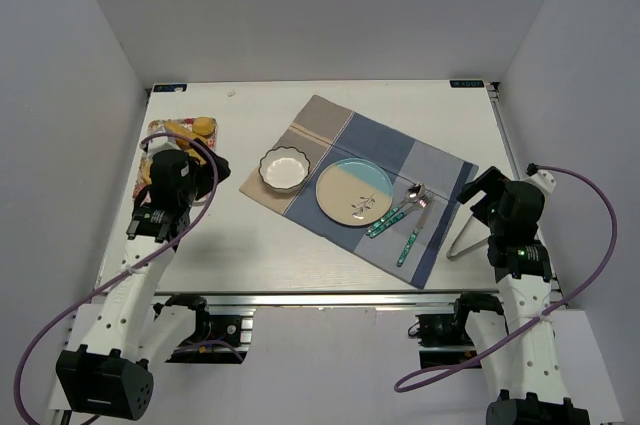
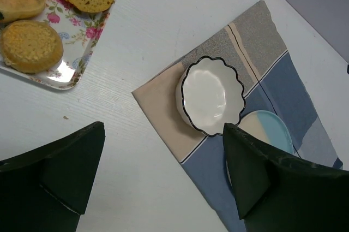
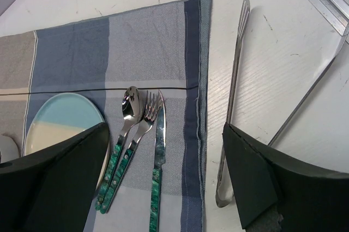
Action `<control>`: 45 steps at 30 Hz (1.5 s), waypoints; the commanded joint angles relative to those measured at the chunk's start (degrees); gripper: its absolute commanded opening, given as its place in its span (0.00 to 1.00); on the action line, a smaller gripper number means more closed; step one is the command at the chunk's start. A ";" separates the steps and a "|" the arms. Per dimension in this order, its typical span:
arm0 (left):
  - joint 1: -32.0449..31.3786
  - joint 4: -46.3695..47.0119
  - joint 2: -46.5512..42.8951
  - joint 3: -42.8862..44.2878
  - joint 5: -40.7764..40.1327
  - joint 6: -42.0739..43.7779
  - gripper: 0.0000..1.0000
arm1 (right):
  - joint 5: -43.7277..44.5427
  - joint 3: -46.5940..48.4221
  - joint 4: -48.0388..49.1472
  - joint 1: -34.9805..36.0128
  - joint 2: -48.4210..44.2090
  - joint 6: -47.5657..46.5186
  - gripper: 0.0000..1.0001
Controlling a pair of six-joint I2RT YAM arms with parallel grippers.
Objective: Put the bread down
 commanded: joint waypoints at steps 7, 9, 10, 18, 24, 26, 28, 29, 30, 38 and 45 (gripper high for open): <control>0.06 2.11 0.43 -0.44 2.15 0.08 0.98 | 0.59 -1.28 0.11 -0.19 0.19 0.01 0.89; 0.15 3.96 0.61 -0.71 3.64 0.08 0.98 | 2.08 -0.31 -1.90 -0.10 2.65 1.24 0.89; 0.06 4.57 1.04 -0.97 4.61 0.08 0.98 | 2.78 0.04 -3.74 -0.19 3.44 1.51 0.89; 0.15 12.74 4.91 -2.29 12.06 -0.01 0.98 | 13.34 -0.48 -9.82 -0.19 11.00 7.04 0.89; 0.06 13.37 10.88 -1.42 15.25 1.65 0.98 | 15.88 -0.57 -9.39 -0.28 18.64 9.24 0.89; 0.15 13.63 11.77 -1.50 15.43 1.83 0.98 | 16.58 -0.57 -7.81 -0.37 22.07 9.77 0.89; 0.06 14.07 12.29 -1.68 15.34 2.10 0.98 | 16.33 -0.23 -6.84 -0.98 26.36 9.94 0.89; 0.06 14.07 12.38 -1.68 15.25 2.27 0.98 | 16.06 -0.05 -6.66 -1.24 27.95 10.21 0.89; 0.15 14.07 12.56 -1.68 14.99 2.45 0.98 | 16.15 0.13 -5.96 -1.68 29.53 10.47 0.89; 0.06 14.42 12.38 -1.68 13.23 3.24 0.98 | 11.06 1.09 0.01 -3.09 38.86 10.04 0.89; 0.06 14.68 13.00 -1.68 13.32 3.24 0.98 | 12.36 0.66 -1.47 -3.18 39.49 10.56 0.89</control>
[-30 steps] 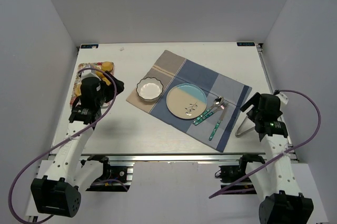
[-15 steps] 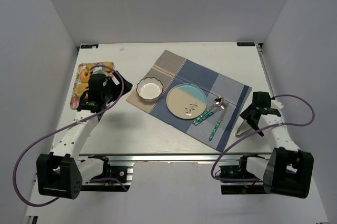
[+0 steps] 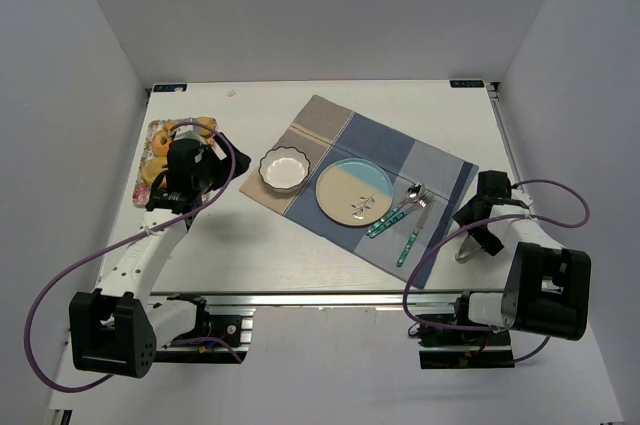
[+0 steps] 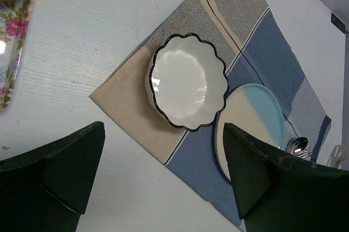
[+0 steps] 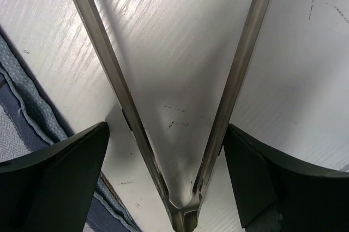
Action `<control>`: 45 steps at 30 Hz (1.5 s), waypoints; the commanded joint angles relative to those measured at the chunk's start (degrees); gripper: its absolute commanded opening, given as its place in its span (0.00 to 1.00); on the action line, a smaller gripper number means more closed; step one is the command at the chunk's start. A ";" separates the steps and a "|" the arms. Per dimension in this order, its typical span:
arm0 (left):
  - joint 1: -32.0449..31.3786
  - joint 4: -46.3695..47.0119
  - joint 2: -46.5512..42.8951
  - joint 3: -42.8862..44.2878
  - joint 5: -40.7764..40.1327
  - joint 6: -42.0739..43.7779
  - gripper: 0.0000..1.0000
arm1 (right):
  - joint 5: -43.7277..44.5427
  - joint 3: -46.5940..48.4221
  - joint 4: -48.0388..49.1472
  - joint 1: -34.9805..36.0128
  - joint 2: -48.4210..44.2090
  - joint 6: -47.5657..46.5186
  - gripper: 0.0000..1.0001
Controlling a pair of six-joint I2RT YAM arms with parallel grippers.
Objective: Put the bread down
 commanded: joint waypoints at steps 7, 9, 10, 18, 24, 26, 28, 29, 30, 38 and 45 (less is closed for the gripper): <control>0.06 1.20 0.68 0.33 0.58 0.64 0.98 | 3.97 -2.33 -0.65 -2.11 -4.16 2.70 0.89; 0.15 1.20 0.77 0.42 0.32 0.64 0.98 | 3.45 -2.42 -0.03 -3.08 -3.38 2.53 0.89; 0.06 1.11 0.68 0.42 0.23 0.73 0.98 | 2.66 -2.42 0.23 -3.26 -3.03 2.35 0.89; 0.15 1.02 0.50 0.25 -0.21 0.64 0.98 | -0.33 -3.65 5.50 -3.52 0.23 -0.20 0.84; 0.06 1.72 1.03 0.25 1.45 1.08 0.98 | -0.43 -3.39 4.54 -3.52 -4.59 -1.08 0.60; 0.15 2.08 1.29 0.25 3.21 1.25 0.98 | -0.07 -3.13 3.14 -3.52 -8.62 -1.25 0.47; 0.06 2.87 1.56 0.16 5.66 1.87 0.98 | -0.25 -2.86 2.17 -3.52 -11.53 -2.04 0.44; 0.06 3.22 1.73 0.16 6.46 2.04 0.98 | -0.51 -2.69 1.73 -3.52 -14.16 -2.13 0.43; 0.06 3.48 1.82 0.16 7.25 2.13 0.98 | -1.38 -2.34 1.21 -3.44 -15.40 -2.31 0.42; 0.06 8.93 4.98 -0.46 20.77 1.87 0.98 | -9.11 0.04 1.99 -3.43 -25.34 -8.80 0.31; 0.06 16.66 5.16 -2.30 32.72 0.12 0.98 | -23.95 2.59 5.49 -3.43 -30.88 -13.55 0.26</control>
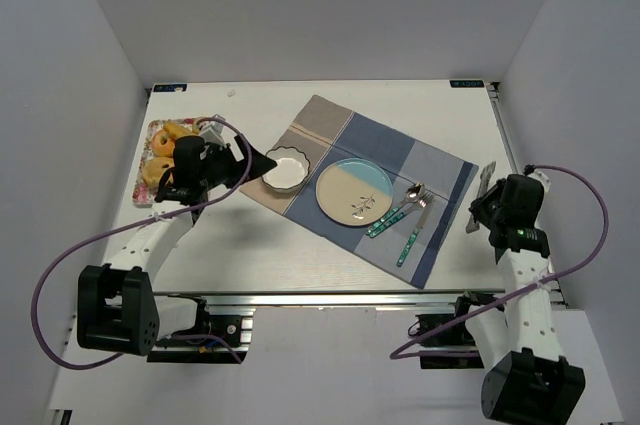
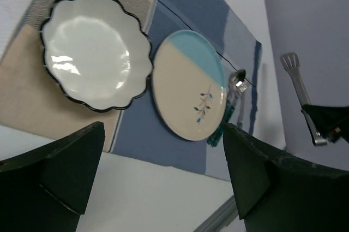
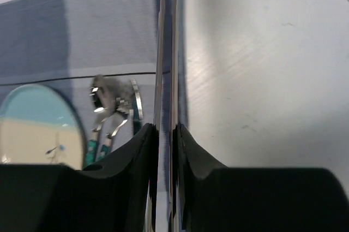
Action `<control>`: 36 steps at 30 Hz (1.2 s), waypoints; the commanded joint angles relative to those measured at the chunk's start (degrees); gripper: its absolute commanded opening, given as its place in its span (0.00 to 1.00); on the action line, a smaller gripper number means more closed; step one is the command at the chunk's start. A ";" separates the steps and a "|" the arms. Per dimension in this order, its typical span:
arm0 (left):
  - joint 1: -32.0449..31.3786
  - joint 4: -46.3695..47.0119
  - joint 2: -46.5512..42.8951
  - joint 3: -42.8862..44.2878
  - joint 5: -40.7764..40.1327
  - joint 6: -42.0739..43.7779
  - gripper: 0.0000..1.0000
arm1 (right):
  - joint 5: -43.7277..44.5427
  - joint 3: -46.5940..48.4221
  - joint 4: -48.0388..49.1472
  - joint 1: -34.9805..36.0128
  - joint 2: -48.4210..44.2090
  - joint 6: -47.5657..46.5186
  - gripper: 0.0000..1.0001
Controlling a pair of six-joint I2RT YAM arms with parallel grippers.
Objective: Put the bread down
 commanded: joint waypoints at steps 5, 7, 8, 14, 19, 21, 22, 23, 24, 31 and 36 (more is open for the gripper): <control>-2.15 17.51 -1.16 -3.27 16.83 -5.63 0.98 | -24.86 2.61 10.64 -0.18 -6.09 -3.93 0.26; -5.49 20.60 -0.37 -3.28 18.50 -7.65 0.98 | -32.52 0.86 19.06 0.00 -6.53 -2.69 0.26; -6.89 23.31 0.85 -3.10 18.94 -8.10 0.98 | -40.39 -1.59 22.75 0.00 -6.53 -1.82 0.26; -19.10 38.34 7.61 -1.96 19.74 -14.24 0.98 | -46.99 -9.60 52.02 6.04 -7.50 13.54 0.25; -24.21 54.49 12.63 -2.39 16.14 -19.95 0.98 | -39.87 -12.51 60.74 17.38 -7.33 17.87 0.25; -25.71 60.23 15.96 -2.57 15.52 -22.93 0.98 | -37.57 -14.00 65.74 21.17 -5.84 22.26 0.24; -25.89 66.43 17.29 -2.23 15.95 -24.35 0.98 | -36.79 -14.27 67.24 22.14 -5.31 23.84 0.24; -26.06 69.36 18.69 -1.96 16.57 -25.58 0.98 | -36.52 -14.62 68.82 23.45 -4.78 26.55 0.24; -26.07 74.44 21.67 -1.70 16.49 -28.20 0.98 | -36.17 -14.88 69.10 23.90 -3.82 27.62 0.24; -26.15 95.75 32.58 1.03 16.57 -39.03 0.98 | -30.02 -14.27 61.81 28.47 -3.46 26.14 0.24; -27.21 94.80 34.00 1.99 13.07 -37.47 0.98 | -29.57 -13.22 60.15 31.28 -1.09 25.35 0.24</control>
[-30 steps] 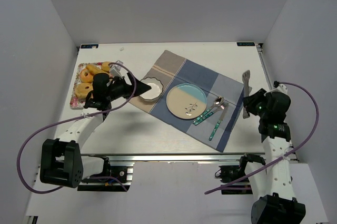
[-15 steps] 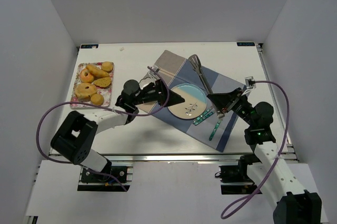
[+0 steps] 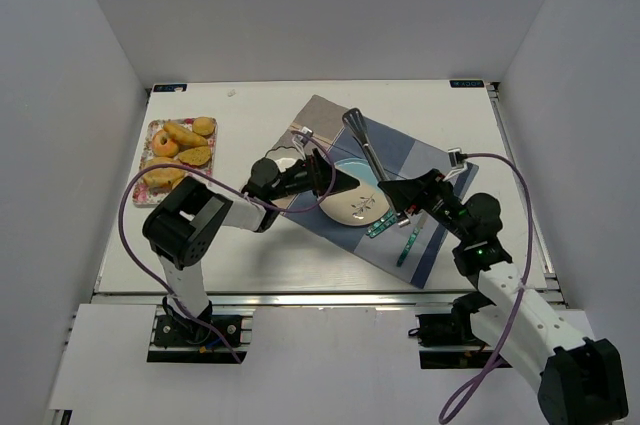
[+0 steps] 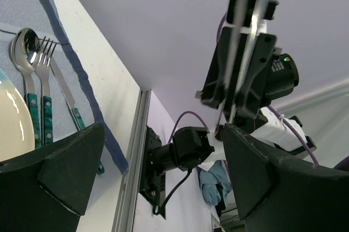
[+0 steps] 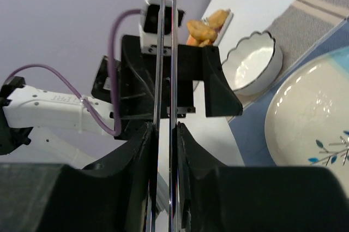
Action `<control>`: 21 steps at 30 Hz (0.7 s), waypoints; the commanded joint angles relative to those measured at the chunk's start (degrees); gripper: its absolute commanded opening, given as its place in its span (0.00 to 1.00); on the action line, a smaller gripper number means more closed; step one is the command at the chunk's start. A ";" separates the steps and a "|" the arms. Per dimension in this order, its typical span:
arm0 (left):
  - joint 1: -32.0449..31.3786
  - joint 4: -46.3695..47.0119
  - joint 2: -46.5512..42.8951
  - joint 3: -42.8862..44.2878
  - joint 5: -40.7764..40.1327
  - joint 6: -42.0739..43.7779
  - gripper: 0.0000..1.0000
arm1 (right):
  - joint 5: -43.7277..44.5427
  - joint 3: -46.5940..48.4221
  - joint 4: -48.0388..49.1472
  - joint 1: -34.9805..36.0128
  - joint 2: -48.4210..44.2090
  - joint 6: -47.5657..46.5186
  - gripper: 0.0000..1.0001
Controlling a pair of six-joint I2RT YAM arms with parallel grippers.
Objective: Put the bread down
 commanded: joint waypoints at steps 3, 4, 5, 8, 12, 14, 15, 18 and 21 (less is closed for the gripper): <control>-0.94 19.45 -1.30 2.50 -3.36 0.57 0.98 | 3.72 1.12 -0.60 3.56 2.35 -1.06 0.24; -1.02 19.36 -1.47 2.50 -3.89 1.02 0.98 | 3.98 0.86 -0.26 4.26 2.70 -1.06 0.24; -1.29 19.45 -1.82 2.33 -4.15 1.46 0.98 | 4.16 0.60 0.01 4.70 3.57 -1.06 0.24; -1.99 19.80 -2.44 1.88 -5.12 2.60 0.98 | 4.43 0.50 0.80 5.76 5.33 -1.24 0.24; -2.61 19.71 -2.79 0.83 -6.70 4.01 0.98 | 4.25 1.47 2.65 7.16 7.27 -1.59 0.24; -2.61 20.15 -2.88 0.39 -7.67 4.19 0.96 | 4.60 1.65 2.73 8.30 8.41 -1.76 0.24; -2.61 20.06 -2.97 0.30 -7.93 4.19 0.92 | 4.69 1.65 2.82 8.57 8.68 -1.76 0.24; -2.87 19.97 -2.97 0.39 -8.55 4.10 0.78 | 5.48 1.30 3.08 9.89 10.26 -2.12 0.24; -3.04 20.41 -3.23 0.22 -8.37 4.10 0.65 | 6.79 0.95 3.96 10.94 11.75 -2.12 0.25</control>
